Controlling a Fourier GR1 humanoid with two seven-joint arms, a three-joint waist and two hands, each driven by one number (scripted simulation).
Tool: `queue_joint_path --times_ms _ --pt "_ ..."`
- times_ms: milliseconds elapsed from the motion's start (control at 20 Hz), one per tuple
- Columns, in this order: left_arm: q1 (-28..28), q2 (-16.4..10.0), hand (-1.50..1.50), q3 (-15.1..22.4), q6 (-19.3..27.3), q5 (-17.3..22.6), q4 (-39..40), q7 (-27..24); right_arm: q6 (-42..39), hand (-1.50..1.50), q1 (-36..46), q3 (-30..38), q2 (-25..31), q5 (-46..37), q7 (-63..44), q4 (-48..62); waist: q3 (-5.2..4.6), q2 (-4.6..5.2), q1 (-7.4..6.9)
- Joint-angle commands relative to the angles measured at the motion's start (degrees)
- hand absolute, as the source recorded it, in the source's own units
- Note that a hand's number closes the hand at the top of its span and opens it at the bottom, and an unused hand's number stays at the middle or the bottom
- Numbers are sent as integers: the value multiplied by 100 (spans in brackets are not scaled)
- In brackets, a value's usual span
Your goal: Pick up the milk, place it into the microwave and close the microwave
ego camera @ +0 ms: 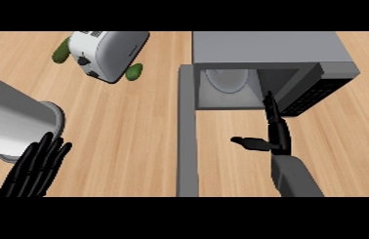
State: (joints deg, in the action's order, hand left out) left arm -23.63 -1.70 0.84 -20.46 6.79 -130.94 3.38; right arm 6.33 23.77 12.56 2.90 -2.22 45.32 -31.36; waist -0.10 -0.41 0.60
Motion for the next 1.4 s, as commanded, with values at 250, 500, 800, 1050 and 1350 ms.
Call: queue_joint_path --times_ms 250,500,800,1050,1350 --pt "593 -223 150 558 -448 -368 518 100 -1014 -150 -1944 -480 -282 226 524 -1259 6 22 42" --pt "1107 76 150 844 -243 -627 1076 113 -1016 -150 -2831 -1068 -284 608 29 -2843 4 27 12" --pt "1670 -50 150 897 -458 -585 1458 333 -1682 -150 -4041 -965 55 630 405 -3593 6 37 6" --pt "1856 -16 150 1619 -702 -1137 2034 154 -1746 -150 -4449 -964 111 722 314 -4050 6 38 7" --pt "2534 162 150 2284 -689 -1392 2925 380 -2002 -150 -5044 -984 271 973 -20 -5098 3 36 30"
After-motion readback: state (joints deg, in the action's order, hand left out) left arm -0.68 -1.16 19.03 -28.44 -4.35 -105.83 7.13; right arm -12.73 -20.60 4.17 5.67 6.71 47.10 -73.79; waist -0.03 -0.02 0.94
